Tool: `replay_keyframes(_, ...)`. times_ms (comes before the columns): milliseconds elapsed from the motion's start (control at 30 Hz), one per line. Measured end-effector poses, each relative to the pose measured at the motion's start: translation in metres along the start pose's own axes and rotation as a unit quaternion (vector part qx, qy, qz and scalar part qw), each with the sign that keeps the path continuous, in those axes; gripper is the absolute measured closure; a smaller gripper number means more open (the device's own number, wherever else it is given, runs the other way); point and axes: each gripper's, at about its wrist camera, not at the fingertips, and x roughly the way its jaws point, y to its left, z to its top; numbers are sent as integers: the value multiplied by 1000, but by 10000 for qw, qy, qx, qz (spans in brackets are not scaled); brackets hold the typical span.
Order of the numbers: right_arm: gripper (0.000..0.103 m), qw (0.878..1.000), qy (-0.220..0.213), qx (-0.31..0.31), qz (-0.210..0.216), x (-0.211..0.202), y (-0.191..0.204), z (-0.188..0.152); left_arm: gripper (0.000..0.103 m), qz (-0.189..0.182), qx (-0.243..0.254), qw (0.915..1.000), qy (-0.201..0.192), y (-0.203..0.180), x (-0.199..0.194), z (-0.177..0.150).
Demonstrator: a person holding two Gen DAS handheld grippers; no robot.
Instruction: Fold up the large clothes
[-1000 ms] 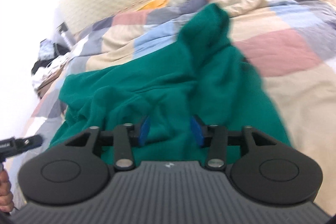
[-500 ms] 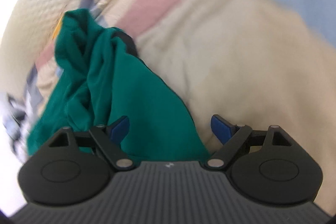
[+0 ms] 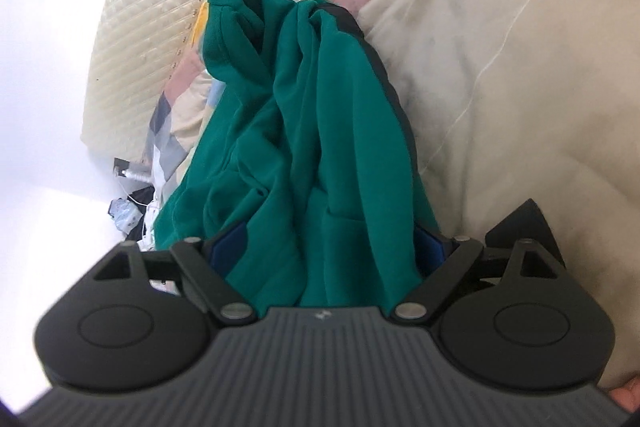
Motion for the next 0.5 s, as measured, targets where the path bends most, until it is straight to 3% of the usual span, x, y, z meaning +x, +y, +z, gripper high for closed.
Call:
replay_keyframes(67,16,9997,-26,-60,-240,3,0,-2,40,-71,78,9999,-26,-4,-4,-4)
replay_keyframes(200,18,9943,20,-375,-996,17,1,-4,40,281,57,9996,44,-3,8,-6)
replay_keyframes(267,17,9922,124,-598,-1089,25,5,-6,40,407,-52,9991,82,2,16,-5)
replay_keyframes(300,20,9924,203,-625,-1038,27,6,-7,40,408,-94,9991,95,4,19,-5)
replay_keyframes(333,30,9953,278,-499,-786,27,5,-5,39,392,-144,9991,102,5,19,-5)
replay_keyframes(400,47,9989,440,90,124,23,-6,-4,40,332,-251,9991,121,7,19,-6)
replay_keyframes(467,49,9976,509,98,459,21,-2,-8,40,222,-393,9988,170,11,17,-7)
replay_keyframes(500,49,9979,531,-71,360,21,2,-10,40,196,-386,9989,184,11,16,-8)
